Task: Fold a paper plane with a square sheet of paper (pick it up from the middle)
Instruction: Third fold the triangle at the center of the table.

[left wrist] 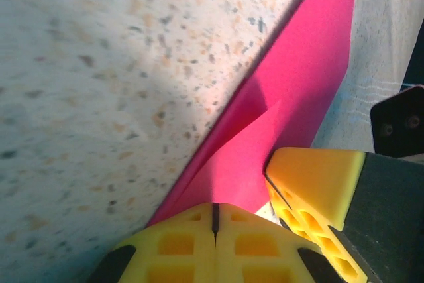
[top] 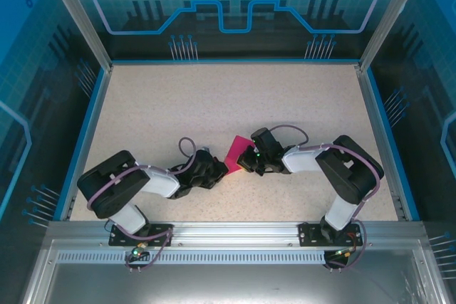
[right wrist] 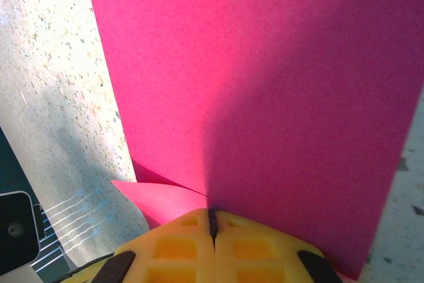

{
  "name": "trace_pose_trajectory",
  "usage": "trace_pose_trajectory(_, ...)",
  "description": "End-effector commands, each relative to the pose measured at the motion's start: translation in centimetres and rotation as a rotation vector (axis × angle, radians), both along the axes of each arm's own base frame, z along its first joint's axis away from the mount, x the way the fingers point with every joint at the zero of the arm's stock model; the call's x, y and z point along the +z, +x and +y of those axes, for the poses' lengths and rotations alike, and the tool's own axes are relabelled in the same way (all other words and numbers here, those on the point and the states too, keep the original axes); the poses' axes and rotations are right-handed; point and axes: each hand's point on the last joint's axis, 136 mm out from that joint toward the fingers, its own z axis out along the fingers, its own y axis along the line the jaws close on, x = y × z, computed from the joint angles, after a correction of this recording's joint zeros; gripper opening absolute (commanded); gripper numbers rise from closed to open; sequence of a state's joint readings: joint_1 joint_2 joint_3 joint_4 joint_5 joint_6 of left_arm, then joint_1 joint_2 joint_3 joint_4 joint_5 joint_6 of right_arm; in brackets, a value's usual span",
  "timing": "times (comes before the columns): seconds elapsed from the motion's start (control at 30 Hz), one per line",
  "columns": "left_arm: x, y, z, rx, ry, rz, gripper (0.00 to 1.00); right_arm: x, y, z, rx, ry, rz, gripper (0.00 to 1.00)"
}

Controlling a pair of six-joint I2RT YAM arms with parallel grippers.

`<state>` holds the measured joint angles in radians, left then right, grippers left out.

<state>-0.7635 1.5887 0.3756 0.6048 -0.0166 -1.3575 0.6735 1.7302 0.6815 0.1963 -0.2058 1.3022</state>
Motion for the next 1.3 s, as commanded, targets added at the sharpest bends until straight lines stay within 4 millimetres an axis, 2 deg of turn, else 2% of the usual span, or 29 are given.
trace_pose_trajectory(0.0,-5.5,-3.7,5.6,0.080,0.227,0.168,0.00,-9.0,-7.3,-9.7,-0.085,-0.423,0.310,0.00)
trace_pose_trajectory(0.2,-5.6,-4.8,6.8,0.099,0.265,0.173,0.00,-9.0,-7.2,-9.8,-0.086,-0.429,0.310,0.00)
trace_pose_trajectory(0.43,-4.9,-4.7,7.1,0.101,0.270,0.146,0.00,-8.9,-7.0,-9.5,-0.079,-0.423,0.305,0.00)
trace_pose_trajectory(0.53,-2.8,-3.5,5.3,0.024,0.249,0.071,0.00,-8.8,-6.8,-9.3,-0.063,-0.415,0.295,0.00)
trace_pose_trajectory(0.63,0.5,-2.1,3.3,-0.063,0.231,-0.027,0.00,-8.2,-6.0,-8.4,-0.009,-0.390,0.248,0.00)
trace_pose_trajectory(0.73,3.2,-1.2,2.7,-0.109,0.234,-0.106,0.00,-7.0,-4.4,-7.1,0.097,-0.366,0.156,0.00)
trace_pose_trajectory(0.83,4.6,-0.7,2.5,-0.151,0.218,-0.136,0.00,-5.4,-2.5,-4.5,0.270,-0.293,0.039,0.00)
trace_pose_trajectory(0.93,4.9,-0.3,2.0,-0.198,0.189,-0.130,0.00,-4.1,-1.2,-2.3,0.431,-0.227,-0.039,0.01)
trace_pose_trajectory(1.0,5.0,-0.1,1.3,-0.243,0.168,-0.123,0.00,-3.8,-0.8,-1.4,0.516,-0.197,-0.061,0.02)
trace_pose_trajectory(1.03,5.1,0.0,0.9,-0.267,0.156,-0.119,0.00,-4.1,-1.2,-1.6,0.555,-0.192,-0.050,0.02)
trace_pose_trajectory(1.07,5.0,-0.1,0.4,-0.292,0.150,-0.110,0.00,-3.4,-0.2,-1.0,0.570,-0.182,-0.077,0.02)
trace_pose_trajectory(1.17,4.6,0.0,-0.5,-0.336,0.142,-0.083,0.00,-2.6,0.3,-0.9,0.587,-0.160,-0.101,0.02)
trace_pose_trajectory(1.27,3.5,0.1,-0.5,-0.336,0.161,-0.043,0.00,-1.0,0.9,-0.8,0.571,-0.123,-0.139,0.03)
